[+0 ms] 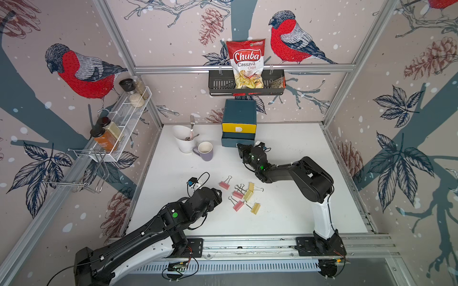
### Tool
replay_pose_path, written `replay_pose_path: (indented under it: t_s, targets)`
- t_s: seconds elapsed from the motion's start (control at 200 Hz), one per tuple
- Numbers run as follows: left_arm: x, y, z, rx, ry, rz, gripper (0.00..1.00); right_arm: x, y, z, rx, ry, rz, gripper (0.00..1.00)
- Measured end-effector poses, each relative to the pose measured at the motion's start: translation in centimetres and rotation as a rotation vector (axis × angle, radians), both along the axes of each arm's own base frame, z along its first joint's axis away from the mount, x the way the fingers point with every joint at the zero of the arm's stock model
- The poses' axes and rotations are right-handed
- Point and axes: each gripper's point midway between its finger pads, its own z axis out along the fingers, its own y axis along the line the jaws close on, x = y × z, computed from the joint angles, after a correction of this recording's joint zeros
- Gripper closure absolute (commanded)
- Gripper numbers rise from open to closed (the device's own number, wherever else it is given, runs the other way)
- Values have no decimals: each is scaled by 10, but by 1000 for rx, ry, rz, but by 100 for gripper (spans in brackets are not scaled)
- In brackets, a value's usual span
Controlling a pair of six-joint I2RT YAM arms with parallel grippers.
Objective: Put the binder clips in the drawer according to color
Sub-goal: Open the drawer in the storage box.
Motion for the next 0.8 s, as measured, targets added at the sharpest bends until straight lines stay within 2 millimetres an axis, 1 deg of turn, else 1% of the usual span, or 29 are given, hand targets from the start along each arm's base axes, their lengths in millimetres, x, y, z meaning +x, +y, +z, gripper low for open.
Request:
replay_pose_path:
  t_s: [0.105, 0.225, 0.42, 0.66, 0.8]
  targets:
    - [1, -1, 2, -5, -5, 1, 35, -21, 0, -1, -5, 11, -2, 100]
    - [4, -2, 4, -4, -12, 4, 34, -34, -1, 3, 9, 14, -9, 100]
    - [12, -1, 1, 28, -8, 12, 34, -41, -5, 2, 21, 29, -31, 100]
    - [22, -2, -6, 61, 2, -1, 34, -39, -4, 3, 39, 40, -41, 100]
    - [22, -4, -12, 86, 12, -33, 33, -38, -1, 3, 40, 42, -39, 76]
